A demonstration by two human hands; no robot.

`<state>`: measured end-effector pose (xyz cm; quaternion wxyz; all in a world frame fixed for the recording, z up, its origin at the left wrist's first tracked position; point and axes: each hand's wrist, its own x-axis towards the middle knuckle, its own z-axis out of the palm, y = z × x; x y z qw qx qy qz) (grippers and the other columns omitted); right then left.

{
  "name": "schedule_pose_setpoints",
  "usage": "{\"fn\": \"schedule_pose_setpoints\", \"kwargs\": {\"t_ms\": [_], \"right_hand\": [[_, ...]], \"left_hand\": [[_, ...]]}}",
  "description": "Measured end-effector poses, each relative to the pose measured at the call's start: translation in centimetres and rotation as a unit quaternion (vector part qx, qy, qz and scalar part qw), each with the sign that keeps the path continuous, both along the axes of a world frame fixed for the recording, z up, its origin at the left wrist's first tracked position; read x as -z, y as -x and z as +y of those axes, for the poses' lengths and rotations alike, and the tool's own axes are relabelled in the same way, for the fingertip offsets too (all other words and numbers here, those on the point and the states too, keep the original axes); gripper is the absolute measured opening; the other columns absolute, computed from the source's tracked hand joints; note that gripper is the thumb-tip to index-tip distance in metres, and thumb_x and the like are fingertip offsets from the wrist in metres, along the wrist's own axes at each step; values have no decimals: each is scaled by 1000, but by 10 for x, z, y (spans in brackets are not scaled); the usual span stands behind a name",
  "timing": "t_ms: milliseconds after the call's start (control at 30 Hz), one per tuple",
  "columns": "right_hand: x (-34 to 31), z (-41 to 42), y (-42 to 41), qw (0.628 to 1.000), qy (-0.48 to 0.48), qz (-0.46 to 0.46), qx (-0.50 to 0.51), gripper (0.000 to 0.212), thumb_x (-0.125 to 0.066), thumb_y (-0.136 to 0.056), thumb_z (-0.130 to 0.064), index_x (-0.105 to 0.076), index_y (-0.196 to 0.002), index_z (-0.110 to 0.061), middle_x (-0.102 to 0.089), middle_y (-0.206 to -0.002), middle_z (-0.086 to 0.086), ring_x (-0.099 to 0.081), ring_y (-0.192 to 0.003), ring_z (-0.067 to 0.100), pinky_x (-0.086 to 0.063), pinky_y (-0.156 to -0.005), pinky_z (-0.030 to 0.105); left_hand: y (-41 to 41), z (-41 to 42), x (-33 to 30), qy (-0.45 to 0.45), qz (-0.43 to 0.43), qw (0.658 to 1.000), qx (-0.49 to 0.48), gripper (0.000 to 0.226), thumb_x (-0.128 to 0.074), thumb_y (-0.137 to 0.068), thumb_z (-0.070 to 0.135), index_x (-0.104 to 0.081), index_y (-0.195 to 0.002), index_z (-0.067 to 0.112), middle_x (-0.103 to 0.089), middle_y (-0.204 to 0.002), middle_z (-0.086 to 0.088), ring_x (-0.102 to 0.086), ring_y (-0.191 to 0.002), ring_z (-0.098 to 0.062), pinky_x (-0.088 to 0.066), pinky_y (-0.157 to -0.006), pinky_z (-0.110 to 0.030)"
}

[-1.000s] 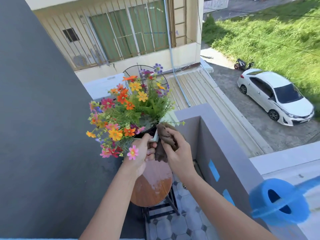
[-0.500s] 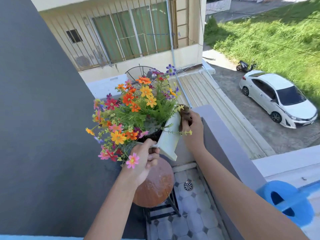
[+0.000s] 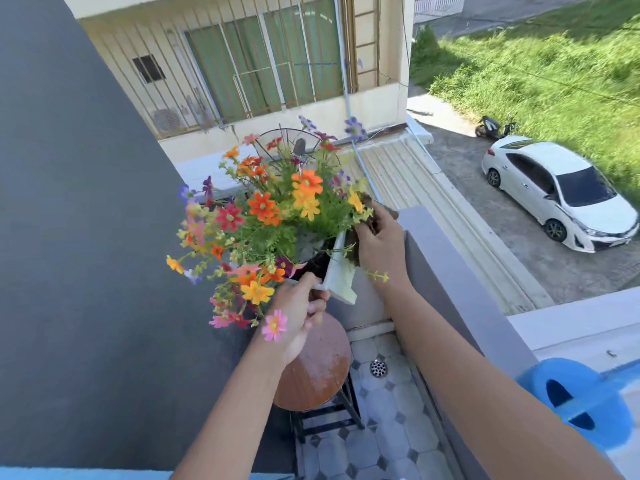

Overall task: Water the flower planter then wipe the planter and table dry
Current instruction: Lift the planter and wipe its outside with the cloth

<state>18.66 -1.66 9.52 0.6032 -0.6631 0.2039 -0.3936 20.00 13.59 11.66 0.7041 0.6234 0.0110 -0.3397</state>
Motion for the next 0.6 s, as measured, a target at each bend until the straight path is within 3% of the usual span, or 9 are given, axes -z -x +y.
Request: {"fn": "schedule_pose_setpoints", "kwargs": {"t_ms": [33,133,233,333,467,600], "right_hand": [[-4,2,1,1000,13,-15,-16,32,-50,-92,8,-61,-90,-21,-45,-62,-14,-42,-48,-3,-37,-53,16],[1,13,9,997,45,-28,-54,32,-55,-92,4,-53,-78,-25,-46,-66,-17,-40,-65,1,-35,-64,23],[29,35,22,994,54,-19,-91,24,-56,-94,-2,-61,-98,-25,-56,-84,-14,-51,-78,10,-42,-73,26],[65,51,41,987,74,11,-141,40,-47,-89,3,-56,-121,-19,-61,-92,-4,-59,-74,13,-46,-67,30],[89,44,53,988,100,71,-91,52,-42,-75,8,-57,-122,-8,-63,-112,5,-61,-100,23,-48,-85,32],[73,51,55,984,159,26,-78,56,-44,-66,16,-64,-116,-1,-61,-115,6,-58,-109,18,-49,-94,32]], "left_hand": [[-2,-1,-1,6,4,1000,-5,22,-45,-94,4,-46,-72,8,-46,-64,-6,-30,-39,-7,-17,-33,-18],[-9,-1,-6,23,20,999,-19,20,-45,-94,6,-45,-74,8,-47,-65,-6,-30,-39,-6,-16,-33,-17],[-15,1,-10,32,27,999,-31,19,-45,-94,6,-44,-75,9,-45,-65,-6,-31,-38,-6,-16,-31,-17],[-21,6,-14,39,32,998,-46,21,-44,-96,7,-45,-76,9,-44,-65,-6,-30,-38,-6,-18,-29,-15],[-19,9,-17,58,50,996,-49,22,-40,-98,7,-44,-76,9,-43,-66,-6,-30,-37,-5,-17,-28,-15],[-15,7,-20,62,46,995,-57,24,-42,-95,4,-42,-72,11,-40,-63,-4,-29,-37,-6,-16,-30,-16]]}}
